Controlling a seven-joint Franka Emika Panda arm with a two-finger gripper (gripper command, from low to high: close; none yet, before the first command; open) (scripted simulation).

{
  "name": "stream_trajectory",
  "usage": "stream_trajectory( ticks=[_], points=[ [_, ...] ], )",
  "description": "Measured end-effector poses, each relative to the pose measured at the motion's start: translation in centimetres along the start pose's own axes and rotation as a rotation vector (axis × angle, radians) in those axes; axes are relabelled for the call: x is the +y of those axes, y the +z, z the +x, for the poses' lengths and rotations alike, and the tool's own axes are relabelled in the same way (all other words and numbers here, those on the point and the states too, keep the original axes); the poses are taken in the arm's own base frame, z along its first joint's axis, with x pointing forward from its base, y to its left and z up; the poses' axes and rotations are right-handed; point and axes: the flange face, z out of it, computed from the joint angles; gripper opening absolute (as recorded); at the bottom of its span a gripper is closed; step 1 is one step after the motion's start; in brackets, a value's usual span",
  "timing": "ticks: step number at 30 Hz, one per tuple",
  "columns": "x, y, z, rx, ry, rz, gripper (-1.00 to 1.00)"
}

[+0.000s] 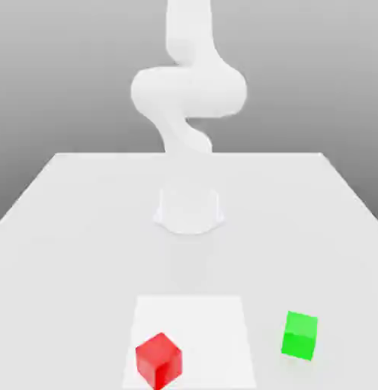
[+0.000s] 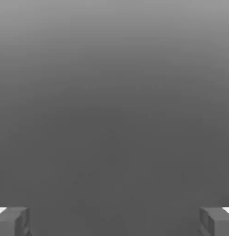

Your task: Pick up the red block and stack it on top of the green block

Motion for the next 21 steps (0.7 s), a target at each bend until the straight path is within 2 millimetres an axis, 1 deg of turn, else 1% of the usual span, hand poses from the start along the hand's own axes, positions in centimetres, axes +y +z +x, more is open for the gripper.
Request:
stream_trajectory(
  ticks=[3, 6, 9, 12, 17, 21],
  points=[
    [1.0, 6.4, 0.2, -0.098, -0.069, -0.028, 0.00],
    [2.4, 12.3, -0.4, -0.187, -0.136, -0.057, 0.00],
    [4.0, 18.0, -1.6, -0.271, -0.203, -0.088, 0.00],
    [6.1, 23.3, -3.3, -0.349, -0.271, -0.122, 0.00],
    [10.3, 31.1, -6.9, -0.470, -0.389, -0.187, 0.00],
    [14.5, 36.1, -10.1, -0.559, -0.488, -0.248, 0.00]
  ],
)
